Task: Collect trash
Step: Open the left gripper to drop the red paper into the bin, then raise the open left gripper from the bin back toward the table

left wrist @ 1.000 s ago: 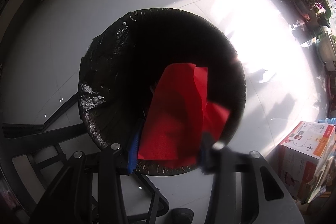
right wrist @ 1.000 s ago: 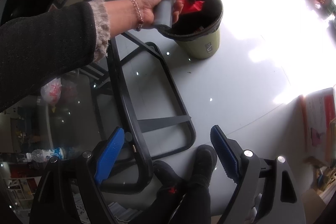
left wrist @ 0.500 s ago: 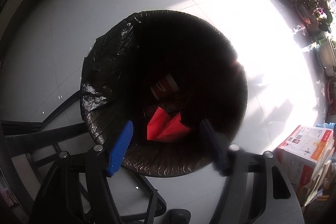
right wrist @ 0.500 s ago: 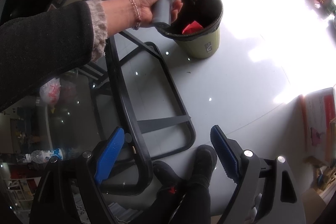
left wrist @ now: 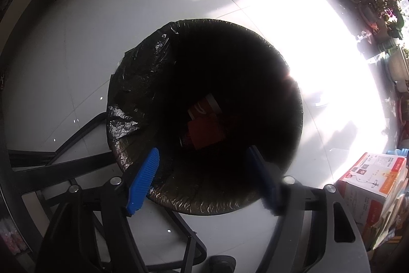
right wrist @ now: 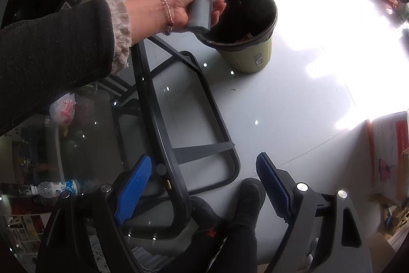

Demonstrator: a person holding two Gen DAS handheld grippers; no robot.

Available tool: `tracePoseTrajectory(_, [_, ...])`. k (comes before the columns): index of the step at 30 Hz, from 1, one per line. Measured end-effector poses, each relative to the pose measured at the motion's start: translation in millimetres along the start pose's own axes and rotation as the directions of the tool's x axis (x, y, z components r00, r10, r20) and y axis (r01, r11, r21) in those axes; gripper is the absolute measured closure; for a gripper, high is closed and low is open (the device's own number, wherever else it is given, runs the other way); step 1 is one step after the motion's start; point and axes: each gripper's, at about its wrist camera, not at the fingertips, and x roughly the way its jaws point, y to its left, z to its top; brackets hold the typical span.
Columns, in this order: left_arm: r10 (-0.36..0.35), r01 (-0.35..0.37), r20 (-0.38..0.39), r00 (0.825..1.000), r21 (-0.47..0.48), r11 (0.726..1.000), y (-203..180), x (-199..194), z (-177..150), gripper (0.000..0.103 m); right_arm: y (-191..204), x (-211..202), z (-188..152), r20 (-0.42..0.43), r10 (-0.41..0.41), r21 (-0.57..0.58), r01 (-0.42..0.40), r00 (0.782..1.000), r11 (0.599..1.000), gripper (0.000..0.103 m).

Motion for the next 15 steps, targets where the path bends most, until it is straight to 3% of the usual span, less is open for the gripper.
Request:
tracePoseTrajectory(9, [-0.014, 0.014, 0.007, 1.0, -0.017, 1.0, 9, -6, -3, 0.033, 9, 0, -1, -0.003, 0.006, -0.021, -0.006, 1.0, 1.0, 0.022])
tracePoseTrajectory(15, [-0.059, 0.062, 0.066, 0.996, -0.04, 0.997, 19, -38, -14, 0.033, 15, -2, -1, -0.004, 0.0, -0.03, 0.0, 1.0, 1.0, 0.022])
